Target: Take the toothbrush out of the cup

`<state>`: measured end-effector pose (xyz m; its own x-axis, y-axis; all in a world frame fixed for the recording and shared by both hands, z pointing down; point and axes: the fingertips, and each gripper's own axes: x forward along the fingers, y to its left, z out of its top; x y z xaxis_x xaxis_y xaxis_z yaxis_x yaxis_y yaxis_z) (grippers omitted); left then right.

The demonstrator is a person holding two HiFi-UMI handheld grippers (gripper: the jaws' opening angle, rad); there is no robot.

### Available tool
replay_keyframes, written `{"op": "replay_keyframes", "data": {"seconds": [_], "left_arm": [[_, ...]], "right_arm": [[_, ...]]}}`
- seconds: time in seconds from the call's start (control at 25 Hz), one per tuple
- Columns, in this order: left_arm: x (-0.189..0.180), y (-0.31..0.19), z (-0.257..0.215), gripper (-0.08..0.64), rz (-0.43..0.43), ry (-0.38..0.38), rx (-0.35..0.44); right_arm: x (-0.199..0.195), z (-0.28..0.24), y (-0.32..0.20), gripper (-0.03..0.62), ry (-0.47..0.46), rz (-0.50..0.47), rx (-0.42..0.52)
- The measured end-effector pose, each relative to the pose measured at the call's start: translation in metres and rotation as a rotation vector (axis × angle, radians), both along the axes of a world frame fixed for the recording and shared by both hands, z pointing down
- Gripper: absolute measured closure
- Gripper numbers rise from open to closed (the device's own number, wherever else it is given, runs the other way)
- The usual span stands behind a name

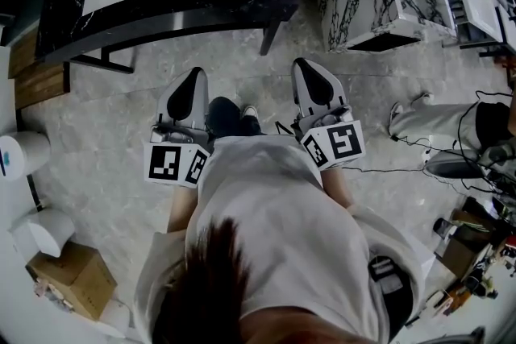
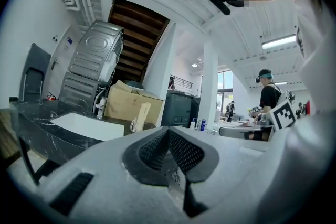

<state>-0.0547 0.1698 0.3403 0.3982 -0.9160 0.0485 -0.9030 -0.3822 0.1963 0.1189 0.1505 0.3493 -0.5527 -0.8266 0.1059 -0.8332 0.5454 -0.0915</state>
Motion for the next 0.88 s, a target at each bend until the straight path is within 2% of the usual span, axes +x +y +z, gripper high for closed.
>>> {"op": "replay_keyframes", "data": {"seconds": [0.48,0.88], "left_arm": [[0.004,-0.034,0.003,0.545,-0.001,0.002,-0.016],[-0.018,-0.113,0.005,0.545,0.006,0.008,-0.028]], "right_arm": [[-0.001,0.011,-0.035,0.575,-0.004,-0.014,-0.042],[-0.023,0.012,-0.112,0.575,-0.003,-0.007,-0.064]]}}
